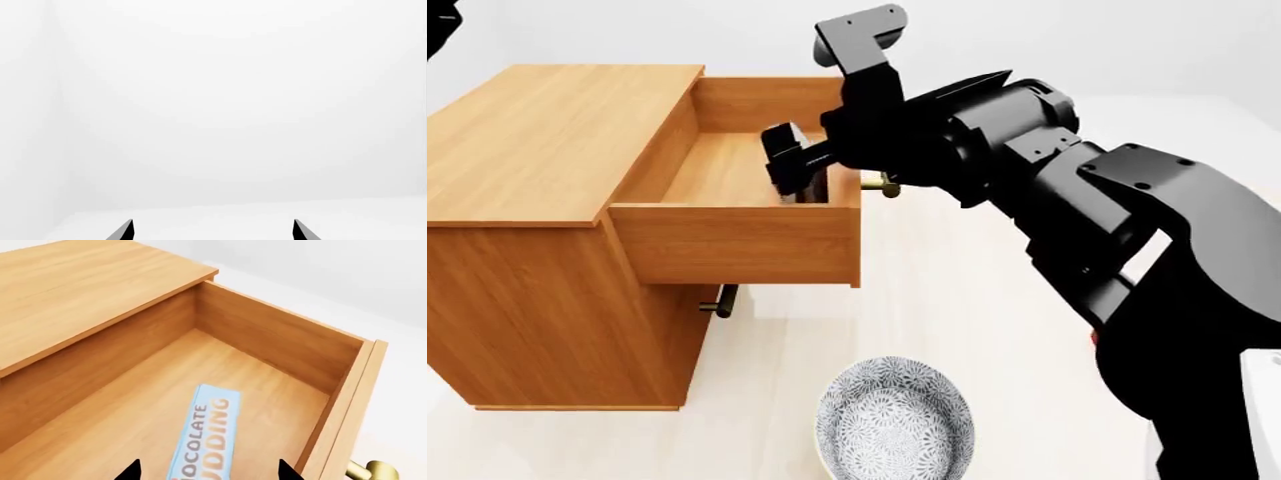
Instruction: Put the chocolate pudding in the top drawer of the cabinet and close it.
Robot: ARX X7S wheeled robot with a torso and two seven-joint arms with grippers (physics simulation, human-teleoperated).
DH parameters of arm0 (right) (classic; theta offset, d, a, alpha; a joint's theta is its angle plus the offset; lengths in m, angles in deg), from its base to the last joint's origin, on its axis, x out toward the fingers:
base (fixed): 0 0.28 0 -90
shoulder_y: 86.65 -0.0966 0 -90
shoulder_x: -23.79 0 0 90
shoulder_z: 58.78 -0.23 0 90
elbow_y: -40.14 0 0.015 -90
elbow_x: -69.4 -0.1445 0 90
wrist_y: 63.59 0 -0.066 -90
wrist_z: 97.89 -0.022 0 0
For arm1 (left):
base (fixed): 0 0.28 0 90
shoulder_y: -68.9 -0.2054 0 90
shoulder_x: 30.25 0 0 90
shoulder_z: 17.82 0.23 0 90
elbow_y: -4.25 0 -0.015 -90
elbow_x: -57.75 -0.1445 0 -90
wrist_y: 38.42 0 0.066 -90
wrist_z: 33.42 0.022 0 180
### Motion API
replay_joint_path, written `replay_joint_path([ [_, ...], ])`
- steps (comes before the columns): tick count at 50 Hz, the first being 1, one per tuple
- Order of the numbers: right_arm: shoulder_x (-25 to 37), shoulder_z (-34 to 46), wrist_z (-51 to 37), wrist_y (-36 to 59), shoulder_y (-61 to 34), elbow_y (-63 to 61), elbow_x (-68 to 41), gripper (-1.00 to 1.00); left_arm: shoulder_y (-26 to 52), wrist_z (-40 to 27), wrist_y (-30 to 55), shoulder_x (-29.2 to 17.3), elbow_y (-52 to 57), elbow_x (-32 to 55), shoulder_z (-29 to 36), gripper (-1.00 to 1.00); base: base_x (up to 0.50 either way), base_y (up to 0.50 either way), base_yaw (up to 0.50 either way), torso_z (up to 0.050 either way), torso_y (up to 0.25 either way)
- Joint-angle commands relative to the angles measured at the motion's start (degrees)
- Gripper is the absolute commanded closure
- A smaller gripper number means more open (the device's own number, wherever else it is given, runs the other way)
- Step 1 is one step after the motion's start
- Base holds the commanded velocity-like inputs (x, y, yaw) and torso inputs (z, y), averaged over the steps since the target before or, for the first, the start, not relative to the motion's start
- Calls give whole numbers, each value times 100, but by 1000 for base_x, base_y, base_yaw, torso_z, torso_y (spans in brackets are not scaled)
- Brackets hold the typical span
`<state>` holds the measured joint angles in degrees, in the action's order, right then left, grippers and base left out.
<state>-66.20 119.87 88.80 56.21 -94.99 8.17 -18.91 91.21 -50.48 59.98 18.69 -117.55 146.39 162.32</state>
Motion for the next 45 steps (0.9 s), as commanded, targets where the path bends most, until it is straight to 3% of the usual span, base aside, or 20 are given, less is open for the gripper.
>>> replay_joint_path([
  [1, 0, 118, -41, -35, -276, 149, -147, -100, 36, -34, 52, -49, 100, -4, -31, -100, 0, 0, 0, 0, 0],
  [19, 0, 156, 82, -118, -775, 476, -366, -100, -54, -47, 14, 4, 94, -38, -69, -100, 0, 0, 0, 0, 0],
  [31, 0, 193, 278, -150, -1135, 1348, -409, -100, -61, -209, 71, -210, 607, 23, -123, -100, 0, 0, 0, 0, 0],
  [45, 394, 613, 194, -174, -1270, 1695, -723, -100, -256, -20, 28, 111, 462, 18, -118, -100, 0, 0, 0, 0, 0],
])
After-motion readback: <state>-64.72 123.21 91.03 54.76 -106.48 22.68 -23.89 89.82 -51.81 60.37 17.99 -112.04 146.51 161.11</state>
